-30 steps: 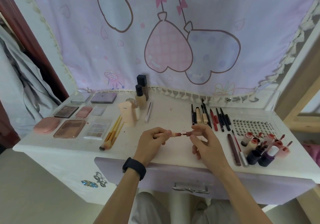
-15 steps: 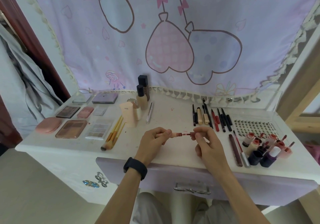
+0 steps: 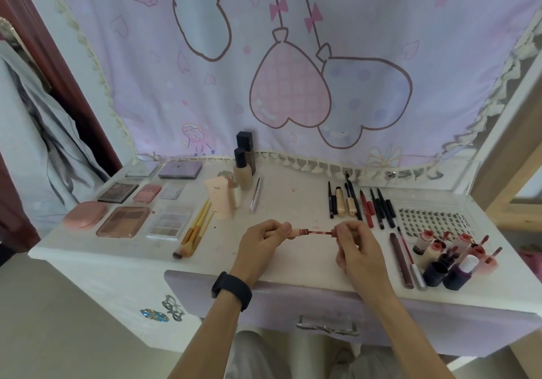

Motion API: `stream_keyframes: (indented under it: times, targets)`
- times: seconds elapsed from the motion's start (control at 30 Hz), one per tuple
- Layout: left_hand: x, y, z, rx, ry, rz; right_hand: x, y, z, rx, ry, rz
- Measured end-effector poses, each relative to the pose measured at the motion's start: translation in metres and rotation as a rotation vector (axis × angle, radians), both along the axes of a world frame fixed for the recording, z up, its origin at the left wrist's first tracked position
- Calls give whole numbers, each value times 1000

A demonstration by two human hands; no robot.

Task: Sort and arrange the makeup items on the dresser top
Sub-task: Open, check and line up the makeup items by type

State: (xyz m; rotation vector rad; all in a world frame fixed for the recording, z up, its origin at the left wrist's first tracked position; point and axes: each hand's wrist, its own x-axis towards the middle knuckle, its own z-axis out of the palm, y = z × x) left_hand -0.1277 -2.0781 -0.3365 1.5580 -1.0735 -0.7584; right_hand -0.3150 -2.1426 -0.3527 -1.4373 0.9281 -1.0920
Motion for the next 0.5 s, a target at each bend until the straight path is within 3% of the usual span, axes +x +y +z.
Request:
stream_keyframes:
  times: [0.23, 0.5]
  targets:
    - [4, 1, -1, -63, 144, 54, -5, 3, 2, 34, -119, 20]
    - [4, 0, -3, -106, 162, 122, -3, 4, 3, 47, -179, -4]
